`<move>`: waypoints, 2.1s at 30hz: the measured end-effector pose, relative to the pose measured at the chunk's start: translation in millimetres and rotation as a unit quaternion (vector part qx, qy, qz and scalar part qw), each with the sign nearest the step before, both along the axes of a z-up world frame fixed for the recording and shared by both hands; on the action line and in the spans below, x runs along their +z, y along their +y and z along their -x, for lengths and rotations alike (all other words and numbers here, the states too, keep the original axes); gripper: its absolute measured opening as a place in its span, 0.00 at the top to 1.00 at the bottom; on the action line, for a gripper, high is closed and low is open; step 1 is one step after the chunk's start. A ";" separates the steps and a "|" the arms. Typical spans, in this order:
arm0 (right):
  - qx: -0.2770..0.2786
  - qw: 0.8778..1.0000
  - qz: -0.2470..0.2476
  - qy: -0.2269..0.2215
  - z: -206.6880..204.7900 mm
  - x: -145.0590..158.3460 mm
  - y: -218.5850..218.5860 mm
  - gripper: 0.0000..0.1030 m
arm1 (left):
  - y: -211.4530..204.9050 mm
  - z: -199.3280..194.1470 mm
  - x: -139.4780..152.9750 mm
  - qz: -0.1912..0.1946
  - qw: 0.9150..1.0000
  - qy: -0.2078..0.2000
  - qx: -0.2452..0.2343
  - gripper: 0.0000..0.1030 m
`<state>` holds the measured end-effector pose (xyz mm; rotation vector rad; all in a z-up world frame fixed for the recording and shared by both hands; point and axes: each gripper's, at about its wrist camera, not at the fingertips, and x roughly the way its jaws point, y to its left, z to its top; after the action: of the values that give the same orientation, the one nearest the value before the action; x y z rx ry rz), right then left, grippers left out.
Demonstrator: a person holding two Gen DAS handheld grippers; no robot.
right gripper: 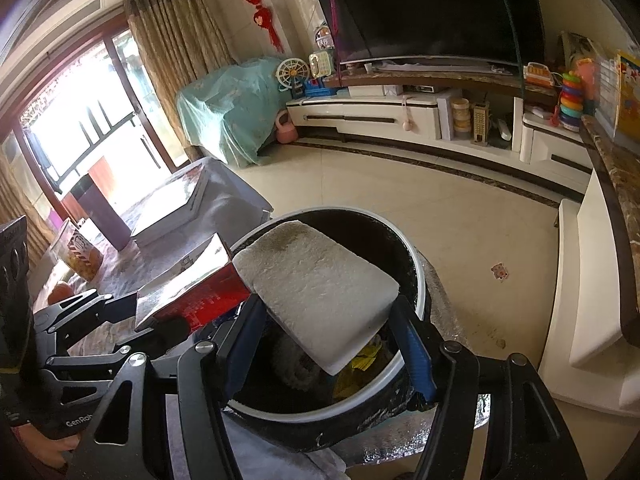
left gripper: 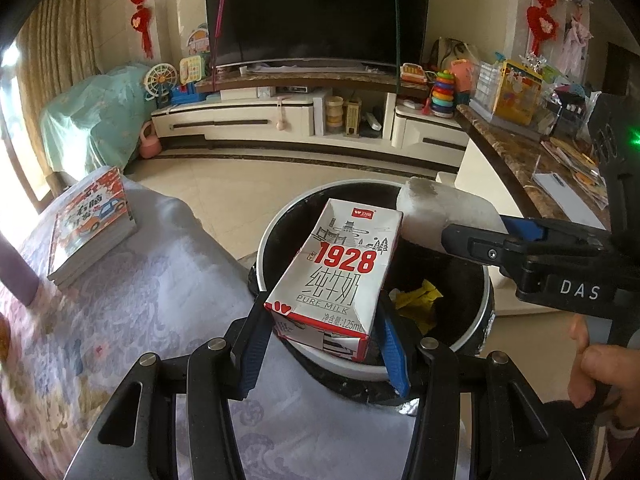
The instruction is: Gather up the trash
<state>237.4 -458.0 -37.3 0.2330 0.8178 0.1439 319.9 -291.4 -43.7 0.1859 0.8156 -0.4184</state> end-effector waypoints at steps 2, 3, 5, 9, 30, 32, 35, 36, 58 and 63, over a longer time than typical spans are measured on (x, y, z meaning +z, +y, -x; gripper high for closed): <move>0.000 1.000 0.000 0.005 -2.4 -2.4 -0.7 0.36 | -0.1 -3.1 -0.9 -0.002 1.000 0.001 0.001 0.53; -0.001 1.000 0.000 0.007 -3.6 -3.3 -1.0 0.36 | -1.4 -4.7 -1.2 -0.004 1.000 0.002 0.001 0.53; -0.001 1.000 -0.001 0.008 -4.2 -4.7 -1.4 0.35 | -2.9 -7.0 -1.3 -0.005 1.000 0.003 0.001 0.53; 0.000 1.000 -0.001 0.011 -7.8 -5.4 -1.7 0.35 | -7.3 -10.1 -1.7 -0.010 1.000 0.004 0.001 0.53; 0.007 1.000 0.010 0.014 -15.5 -5.2 -2.9 0.35 | -14.9 -23.0 -1.3 -0.020 1.000 0.012 0.003 0.52; 0.007 1.000 0.010 0.014 -15.9 -5.2 -4.1 0.35 | -14.2 -23.5 -1.9 -0.019 1.000 0.014 0.003 0.52; 0.008 1.000 0.008 0.015 -16.0 -5.4 -4.2 0.34 | -13.7 -25.3 -0.5 -0.019 1.000 0.015 0.005 0.51; 0.008 1.000 0.009 0.015 -16.3 -5.0 -4.0 0.33 | -13.9 -25.7 0.1 -0.019 1.000 0.016 0.004 0.51; -0.026 0.997 -0.058 -0.052 65.2 18.6 15.5 0.08 | 71.9 79.9 1.3 0.090 0.992 -0.013 0.091 0.26; -0.027 0.995 -0.058 -0.073 99.1 19.9 36.5 0.02 | 101.1 129.8 -2.6 0.109 0.987 -0.037 0.113 0.25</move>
<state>138.3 -421.5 -17.4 0.3489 0.6572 0.1566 190.1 -190.4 -46.3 -0.0939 0.7041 -0.2816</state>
